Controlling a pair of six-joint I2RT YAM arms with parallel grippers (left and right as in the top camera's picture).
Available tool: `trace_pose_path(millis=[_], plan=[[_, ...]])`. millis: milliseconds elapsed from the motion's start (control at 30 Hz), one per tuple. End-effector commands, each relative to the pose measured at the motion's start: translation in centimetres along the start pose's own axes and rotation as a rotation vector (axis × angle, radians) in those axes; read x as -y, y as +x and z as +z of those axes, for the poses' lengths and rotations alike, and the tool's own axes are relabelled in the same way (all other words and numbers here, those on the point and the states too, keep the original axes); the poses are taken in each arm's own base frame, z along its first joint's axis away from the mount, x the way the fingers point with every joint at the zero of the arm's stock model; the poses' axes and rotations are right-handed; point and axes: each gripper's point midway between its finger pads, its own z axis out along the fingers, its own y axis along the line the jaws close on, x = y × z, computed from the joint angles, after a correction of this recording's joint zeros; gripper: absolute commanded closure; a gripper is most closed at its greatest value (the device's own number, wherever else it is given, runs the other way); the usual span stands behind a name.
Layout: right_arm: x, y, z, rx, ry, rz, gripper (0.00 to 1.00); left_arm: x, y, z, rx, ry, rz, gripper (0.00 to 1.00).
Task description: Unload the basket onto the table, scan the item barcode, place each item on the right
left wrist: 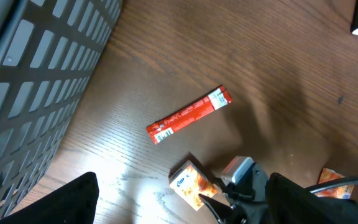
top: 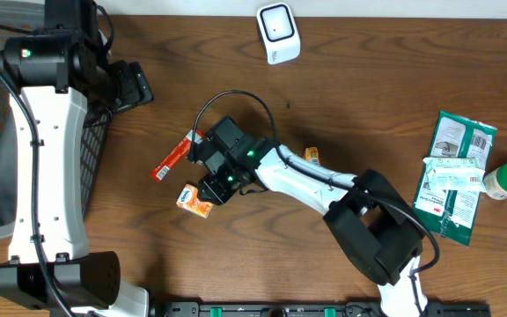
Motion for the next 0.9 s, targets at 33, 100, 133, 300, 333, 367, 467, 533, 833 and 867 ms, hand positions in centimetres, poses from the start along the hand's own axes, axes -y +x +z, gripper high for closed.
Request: trace_pose_path(millis=[33, 100, 133, 300, 333, 367, 467, 533, 833, 867], plan=[[0.1, 0.1, 0.7, -0.006, 0.06, -0.036, 0.68, -0.1, 0.2, -0.2, 0.001, 0.005, 0.011, 0.14], [-0.1, 0.2, 0.8, -0.008, 0.057, -0.041, 0.69, -0.1, 0.2, -0.2, 0.001, 0.005, 0.011, 0.14], [-0.2, 0.2, 0.8, -0.009, 0.057, -0.043, 0.69, -0.1, 0.2, -0.2, 0.001, 0.005, 0.011, 0.14], [-0.4, 0.4, 1.2, -0.017, 0.073, -0.053, 0.73, -0.1, 0.2, -0.2, 0.001, 0.005, 0.011, 0.14], [-0.5, 0.5, 1.2, -0.018, 0.072, -0.056, 0.73, -0.1, 0.2, -0.2, 0.001, 0.005, 0.011, 0.14], [-0.6, 0.5, 1.3, -0.019, 0.071, -0.058, 0.73, -0.1, 0.2, -0.2, 0.001, 0.005, 0.011, 0.14], [-0.2, 0.8, 1.6, -0.026, 0.097, -0.06, 0.73, -0.1, 0.2, -0.2, 0.001, 0.005, 0.011, 0.14], [0.3, 1.1, 2.1, -0.038, 0.116, -0.055, 0.72, -0.1, 0.2, -0.2, 0.001, 0.005, 0.011, 0.14], [0.6, 1.2, 2.3, -0.043, 0.126, -0.043, 0.89, -0.1, 0.2, -0.2, 0.001, 0.005, 0.011, 0.14], [0.7, 0.8, 1.7, -0.03, 0.137, -0.044, 0.93, -0.1, 0.2, -0.2, 0.001, 0.005, 0.011, 0.14]])
